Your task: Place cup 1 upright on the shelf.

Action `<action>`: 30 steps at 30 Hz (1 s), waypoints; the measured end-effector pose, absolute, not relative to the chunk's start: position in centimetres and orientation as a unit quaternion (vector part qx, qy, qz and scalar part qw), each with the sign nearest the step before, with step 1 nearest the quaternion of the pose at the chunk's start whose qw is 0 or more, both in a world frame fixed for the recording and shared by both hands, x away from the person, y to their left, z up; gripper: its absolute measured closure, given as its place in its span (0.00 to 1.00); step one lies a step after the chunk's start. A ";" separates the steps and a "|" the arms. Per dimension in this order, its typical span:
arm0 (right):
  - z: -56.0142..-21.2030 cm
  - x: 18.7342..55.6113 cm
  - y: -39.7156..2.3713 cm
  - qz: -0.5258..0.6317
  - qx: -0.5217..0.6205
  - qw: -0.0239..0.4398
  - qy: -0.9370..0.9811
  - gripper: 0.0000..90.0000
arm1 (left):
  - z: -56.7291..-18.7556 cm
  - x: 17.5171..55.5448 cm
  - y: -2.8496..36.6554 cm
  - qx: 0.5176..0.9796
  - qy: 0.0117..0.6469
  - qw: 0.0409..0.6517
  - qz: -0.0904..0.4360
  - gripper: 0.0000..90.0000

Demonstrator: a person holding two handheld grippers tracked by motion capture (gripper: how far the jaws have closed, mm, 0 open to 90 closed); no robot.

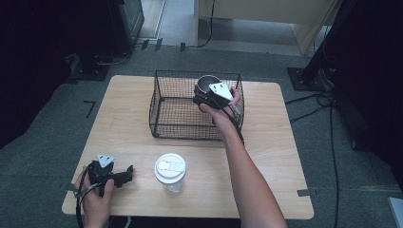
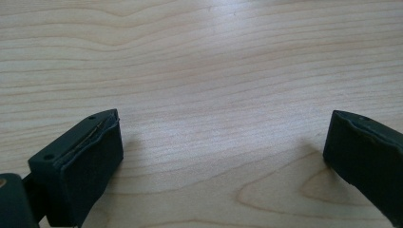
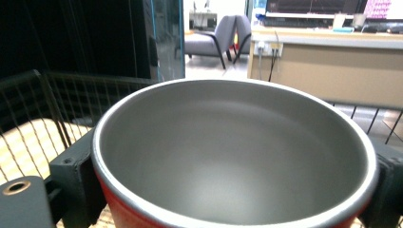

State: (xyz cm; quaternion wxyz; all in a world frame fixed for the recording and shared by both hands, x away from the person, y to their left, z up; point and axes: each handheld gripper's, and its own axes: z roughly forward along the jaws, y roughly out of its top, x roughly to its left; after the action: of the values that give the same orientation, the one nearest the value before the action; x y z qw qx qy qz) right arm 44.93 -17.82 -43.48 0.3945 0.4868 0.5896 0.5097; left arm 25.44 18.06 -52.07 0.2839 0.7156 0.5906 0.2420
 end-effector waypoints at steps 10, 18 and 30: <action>-44.8 45.6 -18.3 0.476 0.505 0.354 0.627 0.08 | -52.1 25.4 18.1 0.716 0.590 0.284 0.242 0.00; -45.0 45.6 -17.8 0.458 0.495 0.343 0.654 0.08 | -52.1 25.4 18.1 0.716 0.590 0.283 0.242 0.00; -43.8 45.4 -17.8 0.480 0.478 0.371 0.636 0.00 | -52.1 25.4 18.1 0.717 0.590 0.283 0.242 0.00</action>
State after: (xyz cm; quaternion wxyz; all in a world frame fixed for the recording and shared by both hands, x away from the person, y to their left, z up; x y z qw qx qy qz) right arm 45.40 -17.81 -43.82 0.3709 0.4779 0.6356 0.4796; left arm 25.44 18.08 -52.07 0.2828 0.7166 0.5899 0.2419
